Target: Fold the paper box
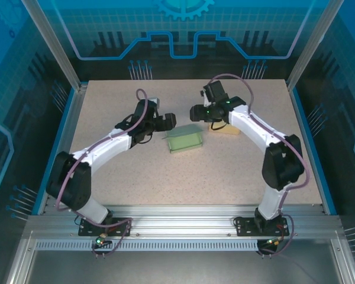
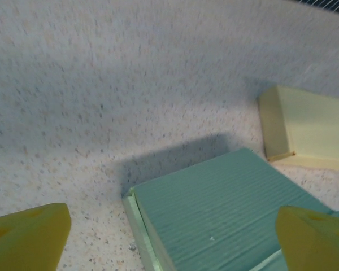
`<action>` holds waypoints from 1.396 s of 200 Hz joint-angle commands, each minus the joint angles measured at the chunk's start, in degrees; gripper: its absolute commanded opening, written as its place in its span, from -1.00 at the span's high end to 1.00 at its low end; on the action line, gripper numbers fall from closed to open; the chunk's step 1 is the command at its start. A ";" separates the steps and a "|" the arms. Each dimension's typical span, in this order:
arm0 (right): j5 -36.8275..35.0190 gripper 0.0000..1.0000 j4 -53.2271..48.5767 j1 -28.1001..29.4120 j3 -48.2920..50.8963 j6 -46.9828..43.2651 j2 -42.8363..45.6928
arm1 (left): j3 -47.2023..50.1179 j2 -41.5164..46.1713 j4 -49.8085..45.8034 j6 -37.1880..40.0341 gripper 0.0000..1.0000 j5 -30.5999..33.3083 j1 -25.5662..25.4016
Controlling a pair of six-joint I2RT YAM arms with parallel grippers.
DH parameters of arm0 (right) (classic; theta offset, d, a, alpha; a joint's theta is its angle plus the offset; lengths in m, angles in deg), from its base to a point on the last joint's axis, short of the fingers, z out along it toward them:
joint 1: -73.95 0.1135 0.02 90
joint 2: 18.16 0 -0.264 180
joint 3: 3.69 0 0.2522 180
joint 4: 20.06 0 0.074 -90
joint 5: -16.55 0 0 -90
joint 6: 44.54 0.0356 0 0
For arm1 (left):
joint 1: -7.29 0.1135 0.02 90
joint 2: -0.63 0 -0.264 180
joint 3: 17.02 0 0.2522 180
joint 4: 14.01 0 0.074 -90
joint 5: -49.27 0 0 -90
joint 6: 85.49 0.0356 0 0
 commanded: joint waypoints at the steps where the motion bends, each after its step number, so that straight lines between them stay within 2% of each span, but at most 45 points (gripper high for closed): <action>1: 3.67 -0.30 -3.28 -0.46 -1.49 -1.39 -3.08 | -1.17 -2.14 -1.14 0.24 -0.81 -2.80 0.52; 24: 3.86 -0.29 -1.89 -0.50 1.34 -1.34 -4.06 | 0.14 -4.00 -0.83 -0.29 -0.79 -2.72 0.49; 90: 3.63 -0.24 2.05 -0.42 9.35 -0.29 -4.25 | 6.37 -6.98 2.90 -3.65 -0.54 -3.28 0.45; 137: 3.63 -0.20 4.35 -0.21 12.68 0.41 -4.75 | 12.06 -8.63 6.89 -6.90 -0.42 -4.16 0.49; 184: 3.63 -0.17 5.85 0.01 15.04 1.67 -5.94 | 13.73 -10.75 9.51 -8.64 -0.31 -5.34 0.50; 241: 3.42 -0.17 6.42 0.18 16.48 1.33 -5.52 | 14.76 -5.86 9.89 -9.24 -0.26 -5.91 0.45; 279: 2.52 -0.15 6.25 1.25 17.18 0.77 -6.52 | 16.50 0.54 9.99 -10.22 -0.21 -3.34 0.45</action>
